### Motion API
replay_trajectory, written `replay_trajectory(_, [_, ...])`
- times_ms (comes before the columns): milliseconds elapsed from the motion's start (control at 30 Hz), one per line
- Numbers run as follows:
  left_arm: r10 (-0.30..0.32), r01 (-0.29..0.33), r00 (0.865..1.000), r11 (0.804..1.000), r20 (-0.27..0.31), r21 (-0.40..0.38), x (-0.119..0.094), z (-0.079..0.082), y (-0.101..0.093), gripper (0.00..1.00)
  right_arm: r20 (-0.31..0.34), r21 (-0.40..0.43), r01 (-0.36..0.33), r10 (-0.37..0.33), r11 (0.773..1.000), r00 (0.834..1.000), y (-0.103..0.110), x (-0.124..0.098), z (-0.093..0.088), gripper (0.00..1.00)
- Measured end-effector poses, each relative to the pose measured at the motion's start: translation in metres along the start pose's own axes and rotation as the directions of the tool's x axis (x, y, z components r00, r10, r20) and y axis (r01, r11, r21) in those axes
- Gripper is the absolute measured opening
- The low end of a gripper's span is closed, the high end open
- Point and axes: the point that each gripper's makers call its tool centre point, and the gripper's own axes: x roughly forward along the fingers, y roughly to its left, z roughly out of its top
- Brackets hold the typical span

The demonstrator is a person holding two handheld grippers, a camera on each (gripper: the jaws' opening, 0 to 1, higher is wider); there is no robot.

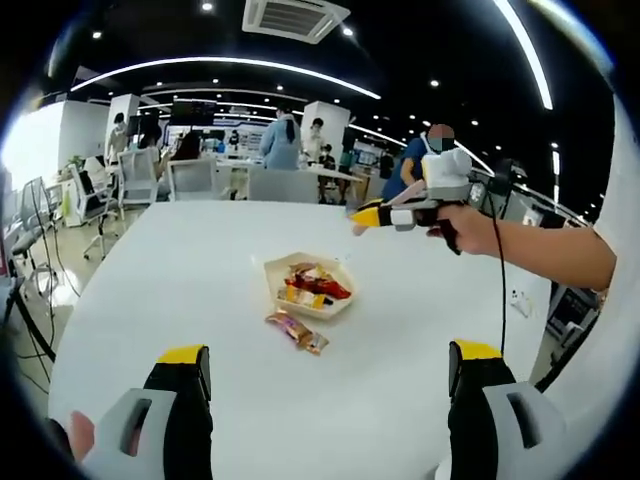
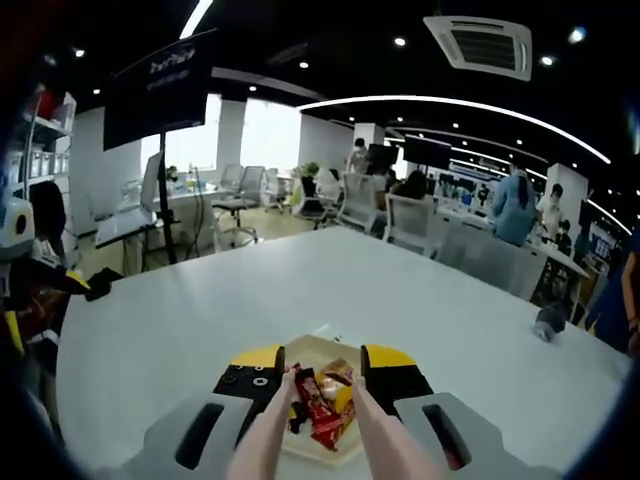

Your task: Place the target food into the container with the food tongs after gripping and lifting it, then release it inside without dropping or visibly crushing the food.

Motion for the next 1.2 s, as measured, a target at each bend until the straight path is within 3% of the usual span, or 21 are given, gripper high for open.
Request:
replay_trajectory(200, [-0.011, 0.011, 1.0, 1.0, 0.015, 0.013, -0.006, -0.001, -0.013, 0.99, 0.009, -0.008, -0.014, 0.014, 1.0, 1.0, 0.013, -0.025, 0.002, 0.3])
replay_trajectory(400, [-0.012, 0.012, 1.0, 1.0, 0.022, 0.026, -0.018, -0.009, -0.024, 0.99, 0.054, 0.048, -0.01, 0.008, 0.999, 0.999, 0.029, -0.052, 0.004, 0.3])
replay_trajectory(667, [-0.037, 0.035, 0.999, 0.999, 0.032, 0.036, -0.023, -0.01, -0.039, 0.99, 0.055, 0.07, -0.003, -0.001, 0.998, 0.998, 0.053, -0.092, -0.012, 0.3])
replay_trajectory(1200, [-0.09, 0.089, 0.996, 0.99, 0.005, 0.113, -0.02, -0.001, -0.062, 0.98, 0.058, 0.132, 0.015, -0.023, 0.991, 0.998, 0.079, -0.143, -0.043, 0.3])
